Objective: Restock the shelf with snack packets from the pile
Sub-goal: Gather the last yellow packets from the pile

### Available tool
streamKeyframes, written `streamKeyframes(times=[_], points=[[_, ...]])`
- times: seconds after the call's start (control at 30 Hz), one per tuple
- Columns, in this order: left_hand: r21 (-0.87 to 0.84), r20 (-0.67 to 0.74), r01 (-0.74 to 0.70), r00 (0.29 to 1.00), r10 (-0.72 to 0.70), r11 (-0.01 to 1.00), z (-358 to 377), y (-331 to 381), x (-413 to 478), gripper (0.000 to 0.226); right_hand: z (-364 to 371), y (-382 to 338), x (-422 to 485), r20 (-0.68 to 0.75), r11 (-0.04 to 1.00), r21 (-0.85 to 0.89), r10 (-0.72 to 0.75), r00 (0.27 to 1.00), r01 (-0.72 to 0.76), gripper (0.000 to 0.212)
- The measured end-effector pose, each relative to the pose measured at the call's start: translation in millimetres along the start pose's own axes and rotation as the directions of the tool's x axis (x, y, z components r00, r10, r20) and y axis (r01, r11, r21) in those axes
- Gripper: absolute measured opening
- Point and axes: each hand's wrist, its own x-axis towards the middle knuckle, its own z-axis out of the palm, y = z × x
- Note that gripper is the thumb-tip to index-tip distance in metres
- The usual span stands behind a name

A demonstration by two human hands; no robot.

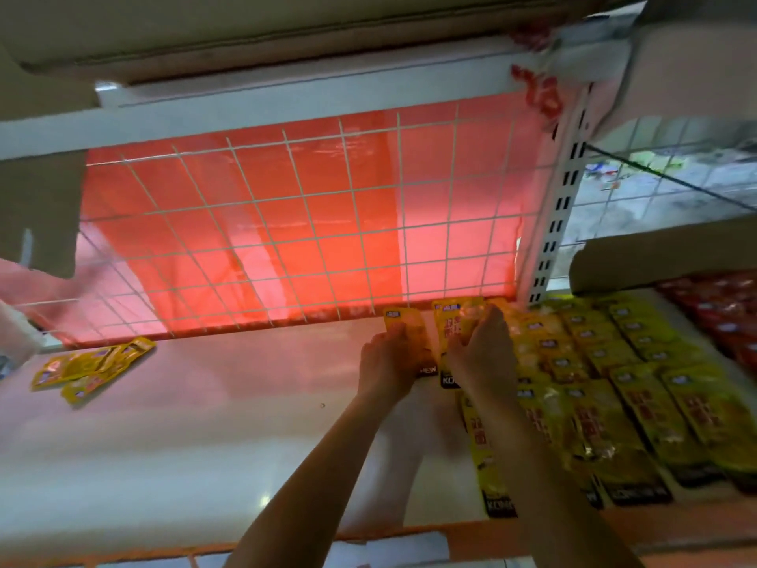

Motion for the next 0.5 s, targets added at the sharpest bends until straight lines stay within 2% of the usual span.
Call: streamKeyframes(times=[0.1,0.23,0.33,0.4,0.47,0.5], points=[[0.22,0.001,-0.083,0.996,0.085,0.972,4,0,10,0.027,-6,4,9,-0.016,1.0,0.017,0.002,1.0,-0.002,0.051],[0.25,0.017,-0.066,0.998,0.064,0.966,8,-6,23,0.026,-6,6,17,0.008,0.999,0.026,-0.036,0.999,0.036,0.053],[0.285,0.04,-0.124,0.992,0.118,0.95,8,-9,28,0.028,-2,5,19,0.036,0.998,0.027,-0.058,0.998,0.058,0.059],[0.217,-0.063,-0.168,0.981,0.186,0.962,7,-9,27,0.029,2,3,18,0.04,0.996,0.026,-0.081,0.996,0.08,0.061],[0.025,-0.249,-0.192,0.949,0.192,0.981,6,-5,23,0.028,6,0,18,0.04,0.992,0.058,-0.116,0.992,0.114,0.06],[-0.113,-0.295,-0.186,0.944,0.146,0.976,5,-3,21,0.028,9,-2,18,0.042,0.989,0.082,-0.13,0.991,0.126,0.059]])
